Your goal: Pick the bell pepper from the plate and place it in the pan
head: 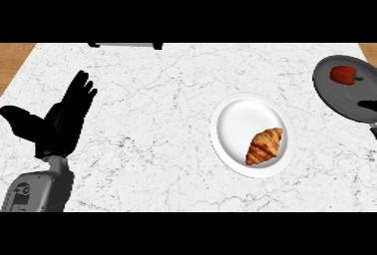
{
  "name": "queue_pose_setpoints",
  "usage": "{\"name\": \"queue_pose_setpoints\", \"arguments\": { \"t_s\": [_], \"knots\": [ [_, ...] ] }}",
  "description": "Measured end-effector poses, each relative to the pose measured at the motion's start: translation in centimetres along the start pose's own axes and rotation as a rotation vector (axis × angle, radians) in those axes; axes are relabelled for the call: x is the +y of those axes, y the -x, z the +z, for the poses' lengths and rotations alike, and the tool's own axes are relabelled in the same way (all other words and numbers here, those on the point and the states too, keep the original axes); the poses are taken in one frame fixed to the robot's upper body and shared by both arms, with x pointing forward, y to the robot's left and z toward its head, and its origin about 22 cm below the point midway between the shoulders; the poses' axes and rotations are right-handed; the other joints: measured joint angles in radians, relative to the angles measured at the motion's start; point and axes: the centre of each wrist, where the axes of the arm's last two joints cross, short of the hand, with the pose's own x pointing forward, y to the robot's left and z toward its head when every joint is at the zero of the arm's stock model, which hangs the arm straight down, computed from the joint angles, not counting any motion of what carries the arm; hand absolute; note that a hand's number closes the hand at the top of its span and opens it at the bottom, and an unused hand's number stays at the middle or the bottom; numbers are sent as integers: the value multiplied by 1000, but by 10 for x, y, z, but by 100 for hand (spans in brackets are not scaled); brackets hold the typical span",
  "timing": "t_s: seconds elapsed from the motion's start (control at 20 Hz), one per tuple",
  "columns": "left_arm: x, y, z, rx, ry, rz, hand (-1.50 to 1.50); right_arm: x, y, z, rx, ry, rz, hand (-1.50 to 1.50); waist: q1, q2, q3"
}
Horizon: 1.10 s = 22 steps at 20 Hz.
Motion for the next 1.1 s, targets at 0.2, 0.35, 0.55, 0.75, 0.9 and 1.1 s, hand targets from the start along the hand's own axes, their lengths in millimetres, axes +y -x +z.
{"name": "queue_pose_setpoints", "arguments": {
  "t_s": [0.2, 0.35, 0.55, 0.75, 0.9, 1.1],
  "knots": [
    [1, 3, 1, 7, -6, 0, 0, -27, 16, 8, 1, 37, -186, -150, -12, -3, 0],
    [2, 2, 3, 9, -14, 1, 0, -51, 36, 22, -8, 43, -294, -150, -21, -7, 0],
    [2, 3, 7, 12, -18, -1, 0, -81, 61, 45, -34, 20, -421, -150, -27, -8, 1],
    [2, 4, 10, 15, -21, 0, 0, -106, 83, 69, -51, -9, -467, -150, -30, -10, 0],
    [5, 3, 9, 16, -30, -1, 0, -116, 91, 80, -39, 3, -466, -150, -30, -11, 0],
    [-1, 4, 8, 16, -24, -4, 0, -118, 98, 88, -30, 11, -449, -150, -28, -12, 0]
  ]
}}
